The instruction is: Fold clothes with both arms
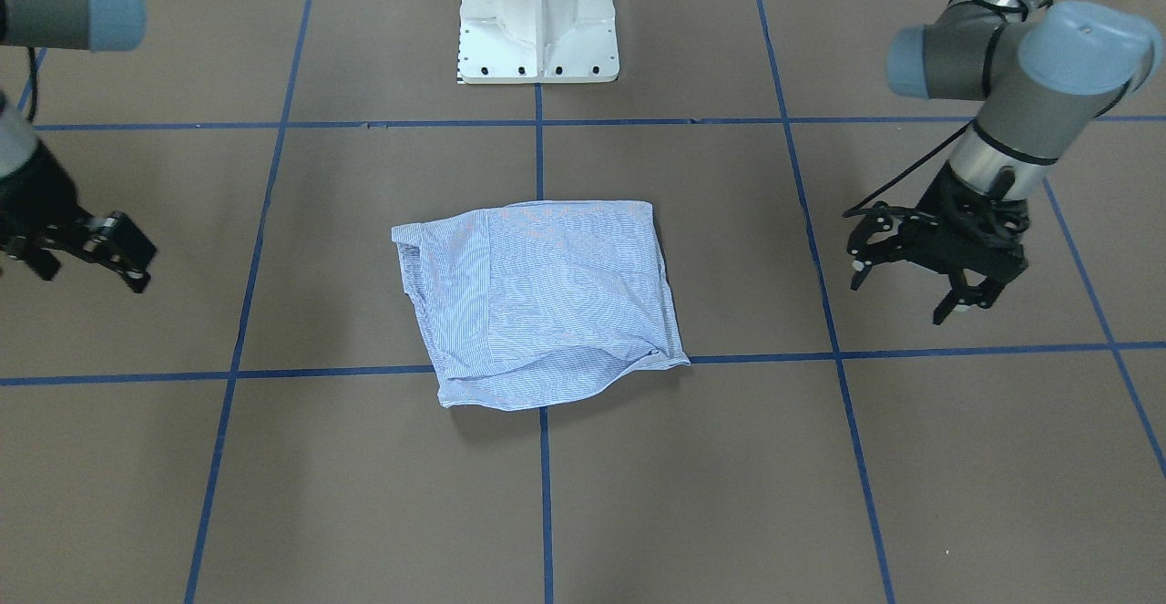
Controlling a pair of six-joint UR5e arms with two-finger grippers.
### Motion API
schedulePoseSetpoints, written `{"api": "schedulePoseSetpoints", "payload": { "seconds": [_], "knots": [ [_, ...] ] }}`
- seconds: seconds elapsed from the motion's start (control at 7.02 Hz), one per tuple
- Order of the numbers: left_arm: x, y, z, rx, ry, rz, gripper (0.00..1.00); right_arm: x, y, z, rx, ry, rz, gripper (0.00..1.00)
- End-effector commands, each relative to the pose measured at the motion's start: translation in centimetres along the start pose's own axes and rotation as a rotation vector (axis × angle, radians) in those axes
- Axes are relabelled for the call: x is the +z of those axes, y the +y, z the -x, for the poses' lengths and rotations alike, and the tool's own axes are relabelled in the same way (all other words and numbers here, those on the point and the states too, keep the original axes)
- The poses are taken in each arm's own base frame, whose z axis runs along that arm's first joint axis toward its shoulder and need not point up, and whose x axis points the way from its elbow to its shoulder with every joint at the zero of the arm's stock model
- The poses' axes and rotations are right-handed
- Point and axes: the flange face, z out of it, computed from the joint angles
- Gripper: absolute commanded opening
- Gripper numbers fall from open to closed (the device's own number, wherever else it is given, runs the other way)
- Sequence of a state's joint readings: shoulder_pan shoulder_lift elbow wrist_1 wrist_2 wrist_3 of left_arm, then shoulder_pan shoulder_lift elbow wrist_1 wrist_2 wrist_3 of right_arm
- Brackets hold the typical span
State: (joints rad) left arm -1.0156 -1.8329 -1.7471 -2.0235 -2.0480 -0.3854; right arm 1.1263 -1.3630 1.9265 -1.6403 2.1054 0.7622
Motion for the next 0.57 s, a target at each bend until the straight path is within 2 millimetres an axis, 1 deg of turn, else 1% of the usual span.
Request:
{"api": "schedulePoseSetpoints", "payload": {
  "seconds": [0.0,0.14,0.28,0.43],
  "knots": [
    [-1.5,1.9,3.7,0.033,-0.027,0.011,1.00,-1.2,2.7,-17.9,-0.159,0.008,0.061,1.00],
    [-2.3,3.7,5.7,0.002,-0.016,0.026,1.00,-1.4,5.2,-24.1,-0.206,0.005,0.081,1.00],
    [-4.5,5.0,9.0,-0.054,-0.008,0.024,1.00,-2.2,7.5,-29.0,-0.234,0.006,0.079,1.00],
    [-6.8,7.6,12.3,-0.133,0.042,0.050,1.00,-2.3,9.7,-32.3,-0.235,0.005,0.090,1.00]
  ]
}}
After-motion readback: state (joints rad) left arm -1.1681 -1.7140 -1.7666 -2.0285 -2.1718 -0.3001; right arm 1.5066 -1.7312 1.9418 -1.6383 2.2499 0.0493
